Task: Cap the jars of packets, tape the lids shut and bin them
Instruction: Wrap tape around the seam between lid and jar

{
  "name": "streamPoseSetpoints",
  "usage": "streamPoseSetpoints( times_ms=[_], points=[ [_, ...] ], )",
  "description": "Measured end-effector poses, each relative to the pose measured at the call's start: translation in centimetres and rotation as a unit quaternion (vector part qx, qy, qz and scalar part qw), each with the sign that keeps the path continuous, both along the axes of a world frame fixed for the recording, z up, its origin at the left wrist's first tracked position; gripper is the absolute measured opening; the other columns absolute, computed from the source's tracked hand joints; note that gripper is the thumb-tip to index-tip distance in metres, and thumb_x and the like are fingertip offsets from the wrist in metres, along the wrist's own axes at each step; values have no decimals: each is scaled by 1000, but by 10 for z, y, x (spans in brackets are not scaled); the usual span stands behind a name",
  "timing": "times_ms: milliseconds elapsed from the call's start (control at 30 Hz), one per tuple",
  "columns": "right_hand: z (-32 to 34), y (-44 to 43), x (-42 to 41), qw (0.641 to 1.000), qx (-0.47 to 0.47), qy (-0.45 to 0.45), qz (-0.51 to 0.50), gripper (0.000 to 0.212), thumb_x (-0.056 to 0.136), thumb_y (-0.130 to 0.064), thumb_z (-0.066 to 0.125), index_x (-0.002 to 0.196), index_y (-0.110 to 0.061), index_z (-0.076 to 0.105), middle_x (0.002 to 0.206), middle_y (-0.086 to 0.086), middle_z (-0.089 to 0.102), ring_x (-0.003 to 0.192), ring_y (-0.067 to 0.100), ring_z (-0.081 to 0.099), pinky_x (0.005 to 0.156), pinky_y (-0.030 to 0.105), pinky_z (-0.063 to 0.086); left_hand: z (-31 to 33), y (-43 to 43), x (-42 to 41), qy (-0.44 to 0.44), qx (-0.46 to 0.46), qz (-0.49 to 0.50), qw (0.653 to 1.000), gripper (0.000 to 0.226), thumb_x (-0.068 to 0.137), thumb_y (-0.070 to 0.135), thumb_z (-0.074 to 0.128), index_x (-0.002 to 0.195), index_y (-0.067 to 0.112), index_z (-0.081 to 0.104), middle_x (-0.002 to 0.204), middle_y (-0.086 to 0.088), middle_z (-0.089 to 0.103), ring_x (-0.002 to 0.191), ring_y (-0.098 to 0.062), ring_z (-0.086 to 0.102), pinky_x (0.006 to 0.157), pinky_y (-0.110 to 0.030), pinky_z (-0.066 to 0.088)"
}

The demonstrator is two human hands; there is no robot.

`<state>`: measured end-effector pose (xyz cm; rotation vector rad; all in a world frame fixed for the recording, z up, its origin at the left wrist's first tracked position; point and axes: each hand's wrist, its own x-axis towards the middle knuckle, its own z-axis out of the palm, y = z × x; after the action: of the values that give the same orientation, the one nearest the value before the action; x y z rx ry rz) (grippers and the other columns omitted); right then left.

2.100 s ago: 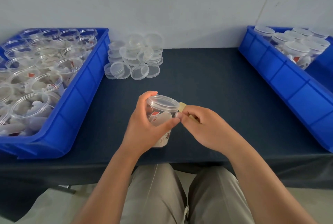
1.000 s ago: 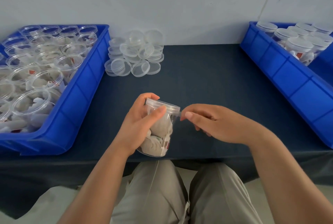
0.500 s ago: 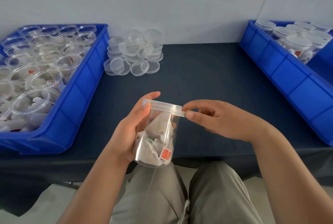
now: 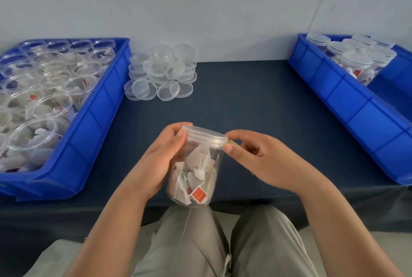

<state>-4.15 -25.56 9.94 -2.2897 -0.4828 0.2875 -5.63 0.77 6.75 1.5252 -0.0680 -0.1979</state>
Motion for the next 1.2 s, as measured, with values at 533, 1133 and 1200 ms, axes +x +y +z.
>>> streamPoseSetpoints(
  times_ms=[533, 1133, 1200],
  points=[
    [-3, 15, -8, 997, -47, -31, -45, 48, 91, -88, 37, 120, -56, 59, 91, -38, 61, 81, -6, 61, 65, 20, 45, 3, -34, -7, -106, 248, 153, 951, 86, 63, 92, 63, 137, 52, 45, 116, 53, 51, 106, 26, 53, 65, -1, 48],
    [7, -13, 7, 997, -69, -5, 27, 37, 97, -80, 33, 125, -69, 53, 109, -34, 65, 93, -5, 63, 74, 18, 44, 4, -17, -12, 91, -34, 54, 994, 83, 65, 84, 80, 121, 23, 75, 107, -12, 75, 94, -27, 76, 79, -40, 62],
    [5, -7, 7, 998, -57, 6, 27, 38, 96, -81, 34, 123, -66, 56, 101, -25, 68, 87, 1, 63, 74, 21, 47, 1, -16, -11, 99, -83, 19, 991, 82, 73, 79, 80, 126, 17, 74, 110, -16, 72, 93, -28, 73, 80, -41, 62]
  ],
)
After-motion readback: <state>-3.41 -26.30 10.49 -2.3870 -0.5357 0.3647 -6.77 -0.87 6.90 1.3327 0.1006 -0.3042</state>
